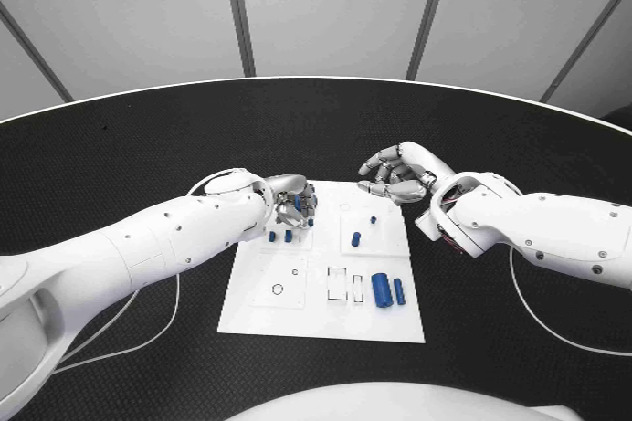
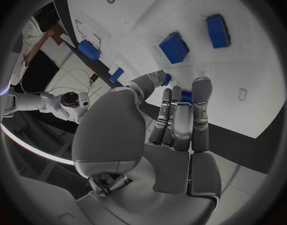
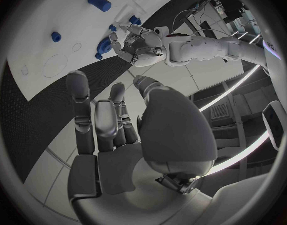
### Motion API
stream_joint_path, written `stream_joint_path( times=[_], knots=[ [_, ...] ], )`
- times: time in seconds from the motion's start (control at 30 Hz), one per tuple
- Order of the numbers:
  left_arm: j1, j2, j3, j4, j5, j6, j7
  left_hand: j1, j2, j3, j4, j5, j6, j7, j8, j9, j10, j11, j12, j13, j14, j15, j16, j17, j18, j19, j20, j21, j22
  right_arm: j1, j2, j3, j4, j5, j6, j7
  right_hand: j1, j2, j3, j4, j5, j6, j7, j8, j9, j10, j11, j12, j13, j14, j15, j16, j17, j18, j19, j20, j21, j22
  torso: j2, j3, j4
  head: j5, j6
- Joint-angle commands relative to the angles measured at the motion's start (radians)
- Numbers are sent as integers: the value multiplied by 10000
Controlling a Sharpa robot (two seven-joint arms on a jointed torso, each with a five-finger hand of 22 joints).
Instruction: Assemble the parts on the task board
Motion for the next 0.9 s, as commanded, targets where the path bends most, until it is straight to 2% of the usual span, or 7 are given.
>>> stream_joint_path(
  times=[0.03,0.9],
  knots=[
    [-3,40,0,-27,-1,-6,15,7,98,80,-8,-4,93,-1,-52,-7,110,5,-51,-13,95,-12,68,44,-104,102,-3,89,91,0,2,0,-2,0,1,-3,-6,-104,39,1,32,-30,16,47,1,-76,15,-33,-9,-37,-16,-64,-13,154,9,-37,-61,-8,-6,1,4,-16,-10],
    [-20,340,0,-385,-1,300,-219,-57,219,168,36,-35,177,-3,-79,-2,236,-27,-73,-40,206,-44,127,103,-157,274,-22,295,384,0,33,0,-10,0,36,-14,-16,-109,48,3,52,-18,12,59,5,-68,12,-44,-32,-30,-18,-69,-4,153,25,-38,-82,-24,-9,-11,18,-43,-21]
  ],
)
